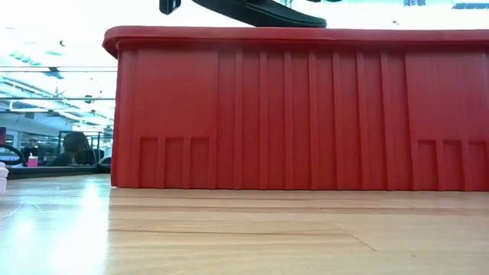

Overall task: Pick and place slides into bin
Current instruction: Put the black slide into the red bin

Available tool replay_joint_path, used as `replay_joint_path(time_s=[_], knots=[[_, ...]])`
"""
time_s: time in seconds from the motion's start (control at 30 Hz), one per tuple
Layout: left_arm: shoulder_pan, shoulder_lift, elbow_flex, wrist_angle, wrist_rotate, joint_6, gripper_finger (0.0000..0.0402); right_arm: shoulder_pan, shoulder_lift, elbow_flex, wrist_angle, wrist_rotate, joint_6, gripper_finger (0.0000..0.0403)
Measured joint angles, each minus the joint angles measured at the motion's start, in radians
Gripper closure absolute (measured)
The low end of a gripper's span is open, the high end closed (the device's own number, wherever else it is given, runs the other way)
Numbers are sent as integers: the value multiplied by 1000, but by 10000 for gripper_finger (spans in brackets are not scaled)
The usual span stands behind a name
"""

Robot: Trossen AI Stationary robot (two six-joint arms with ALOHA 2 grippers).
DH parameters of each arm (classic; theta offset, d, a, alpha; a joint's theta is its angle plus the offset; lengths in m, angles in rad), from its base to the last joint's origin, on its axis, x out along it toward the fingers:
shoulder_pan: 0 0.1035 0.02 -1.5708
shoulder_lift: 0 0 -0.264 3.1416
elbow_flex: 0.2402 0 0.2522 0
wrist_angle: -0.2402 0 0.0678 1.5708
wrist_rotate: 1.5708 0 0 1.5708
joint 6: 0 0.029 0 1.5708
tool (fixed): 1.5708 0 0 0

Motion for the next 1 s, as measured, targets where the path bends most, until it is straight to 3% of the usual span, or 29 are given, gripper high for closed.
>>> replay_joint_path(time_s=[0.17, 0.7, 0.83, 1.0], knots=[[0, 0, 0, 0, 4, 0, 401, 0, 0, 0, 1, 70, -49, 248], [0, -1, 0, 5, 3, -3, 401, 0, 73, 0, 177, 69, -52, 249], [0, -2, 0, 5, 3, -7, 401, 0, 73, 0, 195, 69, -48, 279], [0, -2, 0, 8, -1, -5, 401, 0, 73, 0, 206, 70, -12, 362]])
